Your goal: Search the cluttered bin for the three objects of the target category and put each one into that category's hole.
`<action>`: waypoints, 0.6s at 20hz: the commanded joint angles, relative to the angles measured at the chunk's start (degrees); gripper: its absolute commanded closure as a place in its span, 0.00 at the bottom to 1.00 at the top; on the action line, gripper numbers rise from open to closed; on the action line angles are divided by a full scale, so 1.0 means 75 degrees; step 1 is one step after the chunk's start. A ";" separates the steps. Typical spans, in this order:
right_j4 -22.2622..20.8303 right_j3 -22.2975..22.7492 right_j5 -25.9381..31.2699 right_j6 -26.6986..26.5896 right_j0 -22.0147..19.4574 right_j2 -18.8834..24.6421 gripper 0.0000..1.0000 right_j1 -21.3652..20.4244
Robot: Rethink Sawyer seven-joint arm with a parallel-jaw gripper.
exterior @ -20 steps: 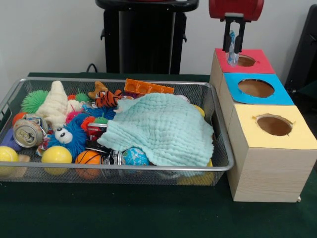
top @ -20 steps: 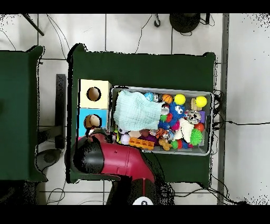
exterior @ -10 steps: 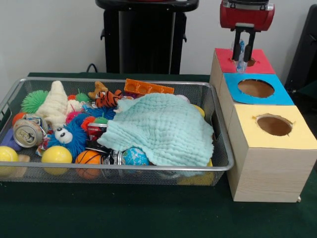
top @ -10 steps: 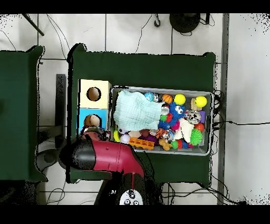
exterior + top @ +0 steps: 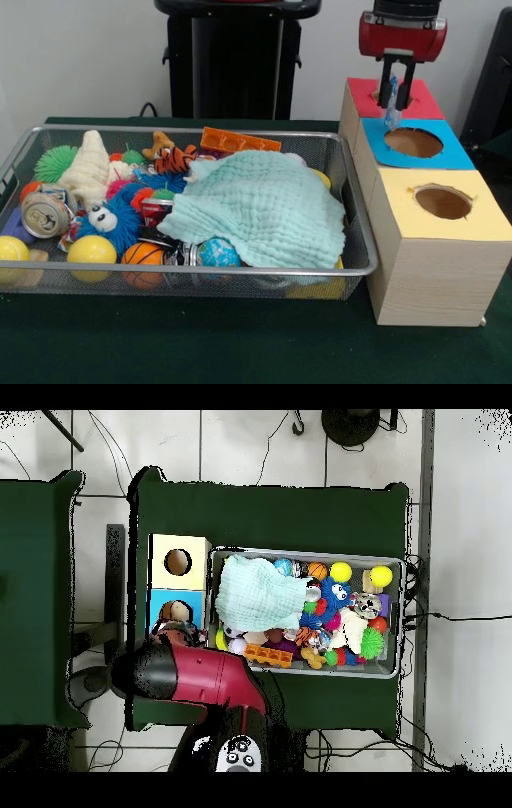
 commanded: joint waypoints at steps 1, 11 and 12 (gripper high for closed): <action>0.0633 -0.0822 -0.0744 0.2073 0.0121 0.0005 1.00 0.0656; 0.1165 -0.1319 -0.1232 0.2053 0.0303 0.0136 1.00 0.1350; 0.1251 -0.1438 -0.1260 0.2086 0.0396 0.0083 1.00 0.1455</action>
